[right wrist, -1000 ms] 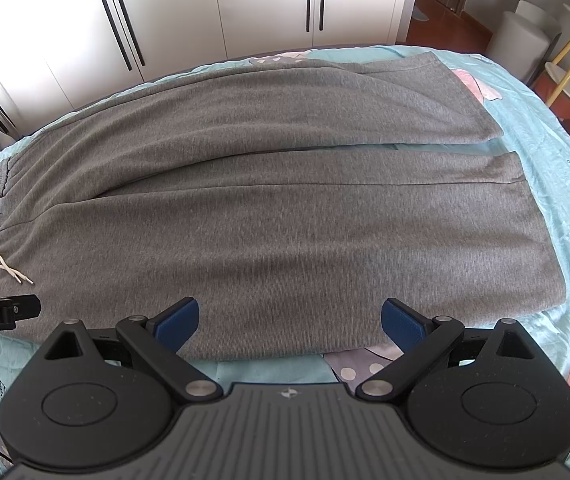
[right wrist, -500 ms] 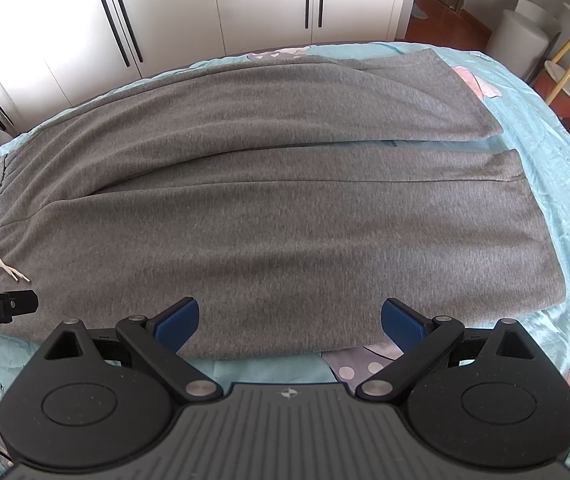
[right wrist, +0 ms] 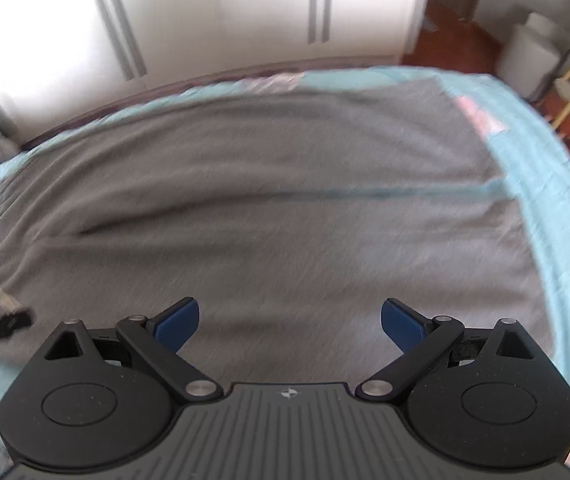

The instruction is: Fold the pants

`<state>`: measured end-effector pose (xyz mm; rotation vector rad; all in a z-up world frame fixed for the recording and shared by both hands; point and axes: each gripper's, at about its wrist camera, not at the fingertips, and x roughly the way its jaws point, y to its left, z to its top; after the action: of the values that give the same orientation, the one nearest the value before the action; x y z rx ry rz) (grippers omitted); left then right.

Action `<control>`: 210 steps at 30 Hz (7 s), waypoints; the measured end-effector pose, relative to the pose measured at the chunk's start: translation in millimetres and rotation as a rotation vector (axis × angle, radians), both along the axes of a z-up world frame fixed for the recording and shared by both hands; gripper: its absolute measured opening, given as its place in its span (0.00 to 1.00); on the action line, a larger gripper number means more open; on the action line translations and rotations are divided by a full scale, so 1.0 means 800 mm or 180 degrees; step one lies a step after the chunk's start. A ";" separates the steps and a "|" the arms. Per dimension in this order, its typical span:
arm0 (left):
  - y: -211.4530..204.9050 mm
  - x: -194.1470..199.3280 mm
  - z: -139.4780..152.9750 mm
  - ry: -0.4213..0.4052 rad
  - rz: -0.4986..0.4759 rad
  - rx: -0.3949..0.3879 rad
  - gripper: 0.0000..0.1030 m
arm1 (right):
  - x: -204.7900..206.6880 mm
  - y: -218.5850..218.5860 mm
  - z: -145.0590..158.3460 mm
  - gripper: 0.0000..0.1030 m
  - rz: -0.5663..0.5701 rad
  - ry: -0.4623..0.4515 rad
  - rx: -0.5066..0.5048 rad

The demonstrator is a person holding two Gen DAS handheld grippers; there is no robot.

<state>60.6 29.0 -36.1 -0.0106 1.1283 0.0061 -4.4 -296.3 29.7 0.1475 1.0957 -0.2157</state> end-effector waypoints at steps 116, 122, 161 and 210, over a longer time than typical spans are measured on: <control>0.162 0.065 -0.050 -0.1065 0.1226 -0.0955 0.97 | -0.101 -0.306 -0.222 0.46 -0.2308 -0.1080 0.1427; 0.157 0.137 -0.084 -0.0340 0.1166 -0.1031 0.12 | -0.098 -0.310 -0.220 0.26 -0.2277 -0.1034 0.1340; 0.246 -0.068 -0.092 -0.1084 0.1939 -0.0784 0.71 | -0.195 -0.358 -0.203 0.12 -0.2568 -0.1125 0.0957; 0.248 -0.087 -0.073 -0.1657 0.1616 -0.0920 0.77 | -0.165 -0.280 -0.185 0.07 -0.2143 -0.1129 0.0342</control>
<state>-8.7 227.7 -94.7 -0.5284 0.5745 0.2782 -136.7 -520.3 -117.9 0.6295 0.6722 -0.7051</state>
